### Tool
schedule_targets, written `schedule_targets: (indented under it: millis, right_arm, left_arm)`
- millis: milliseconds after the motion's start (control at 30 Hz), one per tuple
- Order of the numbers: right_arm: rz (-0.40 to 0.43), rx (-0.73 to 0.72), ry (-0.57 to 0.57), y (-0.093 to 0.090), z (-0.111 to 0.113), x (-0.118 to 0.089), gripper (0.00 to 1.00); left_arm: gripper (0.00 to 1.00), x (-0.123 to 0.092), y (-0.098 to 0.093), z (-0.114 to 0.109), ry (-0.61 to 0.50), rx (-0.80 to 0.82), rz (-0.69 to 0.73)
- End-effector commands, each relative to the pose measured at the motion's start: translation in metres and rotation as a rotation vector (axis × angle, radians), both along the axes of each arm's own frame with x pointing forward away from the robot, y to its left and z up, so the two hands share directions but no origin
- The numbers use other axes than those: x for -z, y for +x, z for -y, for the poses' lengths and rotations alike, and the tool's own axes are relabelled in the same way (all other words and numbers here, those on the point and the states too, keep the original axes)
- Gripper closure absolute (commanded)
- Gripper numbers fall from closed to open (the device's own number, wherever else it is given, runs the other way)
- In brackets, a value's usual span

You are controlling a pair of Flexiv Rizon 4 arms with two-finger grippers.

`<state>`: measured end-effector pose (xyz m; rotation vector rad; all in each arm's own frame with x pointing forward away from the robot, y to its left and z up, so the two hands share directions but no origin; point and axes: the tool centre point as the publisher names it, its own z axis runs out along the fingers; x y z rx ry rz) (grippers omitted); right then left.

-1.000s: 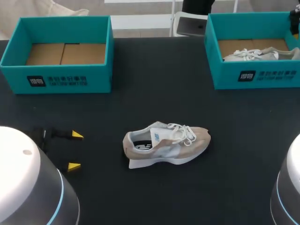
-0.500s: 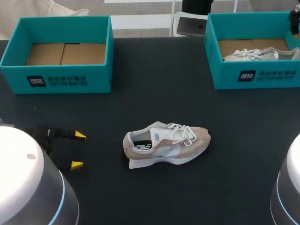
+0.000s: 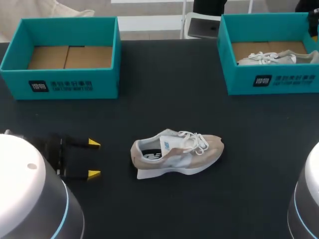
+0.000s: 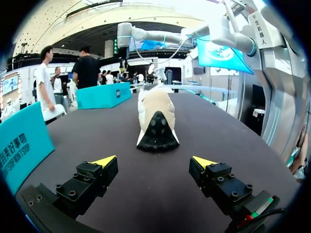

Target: Take the shoe out of the shoebox, open the shoe tongue, remove and reinsert the insole, then place the shoe into the shoebox

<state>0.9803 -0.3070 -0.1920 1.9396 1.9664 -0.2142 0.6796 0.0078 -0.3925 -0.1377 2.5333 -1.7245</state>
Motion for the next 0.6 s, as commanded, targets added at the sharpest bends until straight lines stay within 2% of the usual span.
schedule_targets:
  millis: [33, 233, 367, 600]
  right_arm:
    - [0.002, -0.001, -0.001, -0.001, 0.000, 0.000, 0.00]
    - [0.002, -0.001, -0.001, -0.001, 0.000, 0.000, 0.00]
    - [0.002, -0.001, -0.001, -0.001, 0.000, 0.000, 0.00]
    - [0.002, -0.001, -0.001, -0.001, 0.000, 0.000, 0.00]
  left_arm:
    - [0.00, 0.006, -0.008, 0.022, 0.032, -0.049, 0.020]
    - [0.00, 0.006, -0.016, 0.038, 0.035, -0.083, 0.037]
    - [0.00, 0.005, -0.024, 0.051, -0.008, -0.097, 0.068]
    - [0.00, 0.006, -0.018, 0.075, -0.036, -0.116, 0.096]
